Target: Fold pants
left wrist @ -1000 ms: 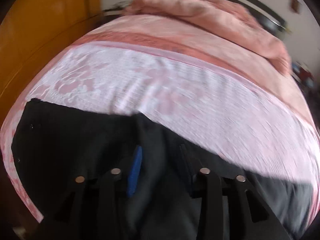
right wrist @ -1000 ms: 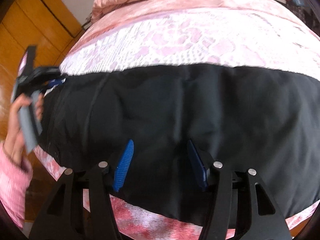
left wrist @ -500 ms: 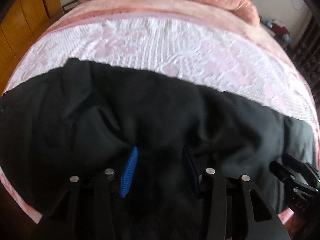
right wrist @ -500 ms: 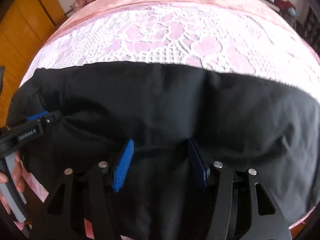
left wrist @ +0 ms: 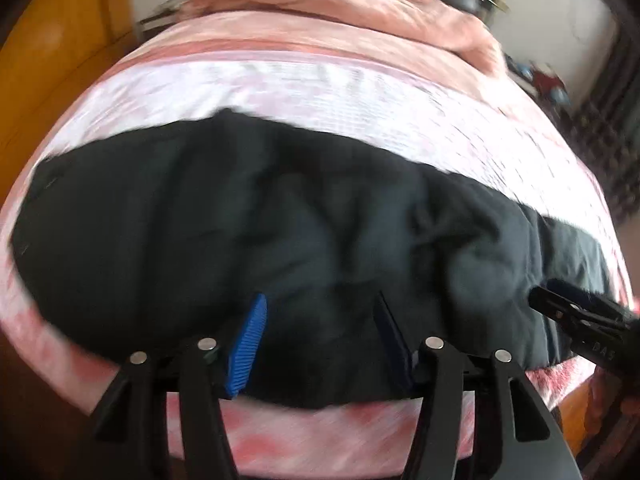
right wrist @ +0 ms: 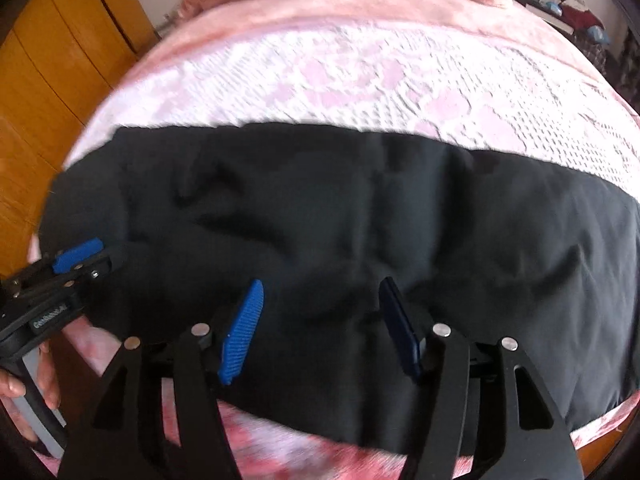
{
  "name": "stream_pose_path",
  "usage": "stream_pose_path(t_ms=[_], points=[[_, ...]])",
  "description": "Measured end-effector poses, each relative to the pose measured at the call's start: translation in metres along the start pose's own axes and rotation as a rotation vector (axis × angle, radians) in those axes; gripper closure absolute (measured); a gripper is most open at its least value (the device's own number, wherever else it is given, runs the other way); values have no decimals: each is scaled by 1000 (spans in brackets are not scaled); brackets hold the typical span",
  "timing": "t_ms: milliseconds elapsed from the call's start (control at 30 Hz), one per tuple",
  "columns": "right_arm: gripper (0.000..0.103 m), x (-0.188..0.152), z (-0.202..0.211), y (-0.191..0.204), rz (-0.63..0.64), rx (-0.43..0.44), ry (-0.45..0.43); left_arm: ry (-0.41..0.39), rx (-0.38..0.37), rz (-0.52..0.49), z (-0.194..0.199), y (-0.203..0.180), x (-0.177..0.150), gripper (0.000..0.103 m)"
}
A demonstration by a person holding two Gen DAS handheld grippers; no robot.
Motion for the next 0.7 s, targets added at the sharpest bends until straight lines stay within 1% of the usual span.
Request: stream_pose_path(t_ms=[100,167,233,300,333,367,400,433,533,633,700], points=[[42,-6,7,24,44,45,5,19,-11,169,11,67,-17,47],[42,-11,7,42,80,67,18,24,-17,308,17,121,-30,49],[42,-14,3,59,117,70,26,40,-16,392,17,153,-38,52],[42,-14,-4,72,141,63,42,51,-60,468,15,184,-42,55],[42,-16,-9,79,148,58,54,55,-69,491,12,191,-41,55],[42,-17,-13,83,150,56,64,60,-97,519,9,200,-41,57],[42,-17,-20,85,150,48,83,64,-117,530,8,203,-41,58],[42,-17,-25,84,148,38,92,74,-153,545,3,206,-42,59],[42,-18,-32,85,150,17,103,98,-223,581,-9,207,-44,64],[42,-18,-32,82,145,14,110,82,-249,622,-10,207,-43,71],[41,-18,-32,80,142,8,113,66,-256,641,-8,211,-45,85]])
Point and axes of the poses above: each gripper's, at about its wrist camera, not at the fingertips, and z roughly against the way its jaws point, y to its left, x to its top, the point moved 4 cm from there along -z, roughly the way its jaws point, and after that the axes turned 15 degrees about y, right-handed, at the moved point
